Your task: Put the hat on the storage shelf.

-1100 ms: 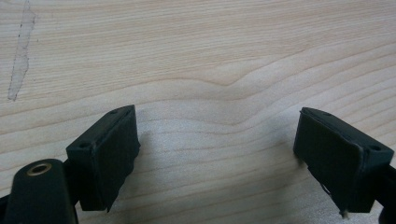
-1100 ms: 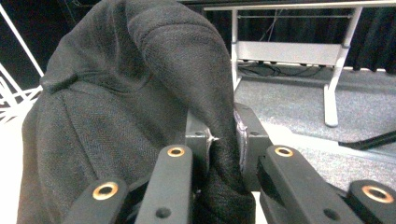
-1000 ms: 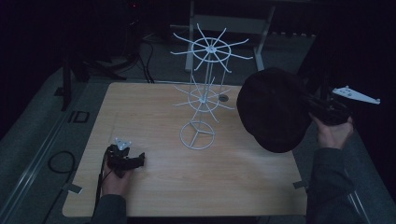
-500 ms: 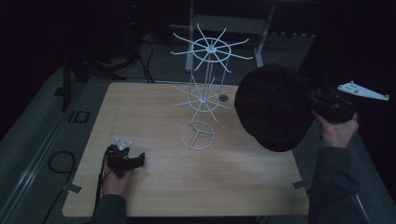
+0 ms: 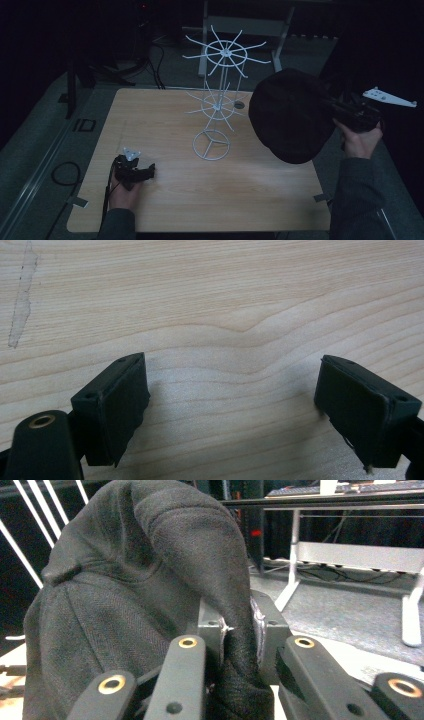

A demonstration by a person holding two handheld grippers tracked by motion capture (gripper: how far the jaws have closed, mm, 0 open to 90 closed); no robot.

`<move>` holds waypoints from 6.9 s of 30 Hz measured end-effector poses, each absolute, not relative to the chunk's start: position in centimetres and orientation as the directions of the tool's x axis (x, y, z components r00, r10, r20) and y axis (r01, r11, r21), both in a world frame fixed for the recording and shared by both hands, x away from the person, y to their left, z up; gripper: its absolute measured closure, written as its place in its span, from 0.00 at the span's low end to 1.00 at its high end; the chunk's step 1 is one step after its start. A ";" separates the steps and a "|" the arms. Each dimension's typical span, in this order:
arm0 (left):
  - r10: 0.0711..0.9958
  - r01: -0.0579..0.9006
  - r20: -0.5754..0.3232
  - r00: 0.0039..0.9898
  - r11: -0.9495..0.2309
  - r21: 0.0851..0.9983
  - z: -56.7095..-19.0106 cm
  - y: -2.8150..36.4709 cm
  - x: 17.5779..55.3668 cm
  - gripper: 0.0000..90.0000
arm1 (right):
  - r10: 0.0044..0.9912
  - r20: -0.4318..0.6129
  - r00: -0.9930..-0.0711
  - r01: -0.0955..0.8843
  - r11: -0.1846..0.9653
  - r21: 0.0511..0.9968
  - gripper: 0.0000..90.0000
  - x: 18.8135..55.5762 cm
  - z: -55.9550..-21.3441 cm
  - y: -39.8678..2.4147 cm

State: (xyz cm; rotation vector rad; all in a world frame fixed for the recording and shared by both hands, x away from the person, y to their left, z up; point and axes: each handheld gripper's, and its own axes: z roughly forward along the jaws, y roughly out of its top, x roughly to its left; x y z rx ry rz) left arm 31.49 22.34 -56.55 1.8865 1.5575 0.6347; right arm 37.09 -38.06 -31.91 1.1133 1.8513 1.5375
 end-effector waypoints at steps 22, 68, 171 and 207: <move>0.981 0.691 -0.015 0.195 -0.127 0.712 -56.6 22.3 31.5 0.16 | 0.779 0.136 -0.612 0.255 0.031 0.967 0.87 37.1 -31.3 -37.5; 0.981 0.691 -0.014 0.195 -0.127 0.711 -56.6 22.3 31.5 0.16 | 0.706 0.224 -0.671 0.169 -0.149 0.974 0.87 36.2 -30.7 -38.9; 0.981 0.689 -0.014 0.194 -0.126 0.714 -56.6 22.3 31.5 0.16 | 0.630 0.371 -0.682 0.315 -0.205 0.927 0.77 41.4 -32.2 -33.5; 0.980 0.690 -0.011 0.196 -0.130 0.712 -56.6 22.3 31.5 0.16 | 0.685 0.355 -0.636 0.304 -0.201 0.931 0.46 41.0 -32.6 -35.0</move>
